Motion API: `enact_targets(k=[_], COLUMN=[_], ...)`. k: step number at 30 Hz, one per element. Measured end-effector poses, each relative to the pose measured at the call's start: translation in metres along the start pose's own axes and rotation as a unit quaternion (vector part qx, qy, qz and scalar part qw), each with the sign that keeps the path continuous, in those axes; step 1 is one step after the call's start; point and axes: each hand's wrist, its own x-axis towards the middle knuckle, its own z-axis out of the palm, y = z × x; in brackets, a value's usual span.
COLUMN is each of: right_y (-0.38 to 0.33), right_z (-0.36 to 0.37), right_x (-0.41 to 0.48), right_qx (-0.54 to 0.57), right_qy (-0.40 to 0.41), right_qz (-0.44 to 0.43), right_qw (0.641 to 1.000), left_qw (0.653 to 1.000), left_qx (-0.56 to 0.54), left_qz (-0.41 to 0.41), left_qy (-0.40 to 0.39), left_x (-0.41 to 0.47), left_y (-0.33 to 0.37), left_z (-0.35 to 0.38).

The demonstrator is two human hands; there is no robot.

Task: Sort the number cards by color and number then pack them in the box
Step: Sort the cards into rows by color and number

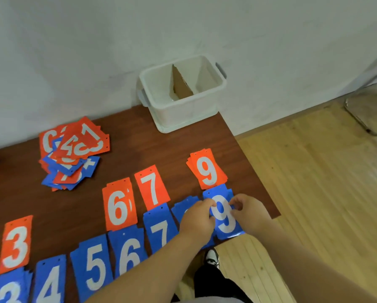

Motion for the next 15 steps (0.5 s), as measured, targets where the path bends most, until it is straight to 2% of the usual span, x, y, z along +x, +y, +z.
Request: enact_targets(k=[7,10,15], right_y=[0.021,0.015,-0.041], right_z=[0.011,0.01,0.007], right_x=[0.017,0.015,0.015], right_qx=[-0.089,-0.11,-0.103], right_qy=[-0.007,0.0,0.014], right_qz=[0.001,-0.013,-0.087], right_qw=[0.996,0.994,0.991], left_qw=[0.981,0.981,0.976], left_qx=[0.19,0.194,0.17], left_qz=[0.022,0.01,-0.049], left_qy=[0.006,0.029,0.129], left_x=[0.016,0.013,-0.006], left_y=[-0.004,-0.005,-0.03], left_z=[0.02,0.006,-0.056])
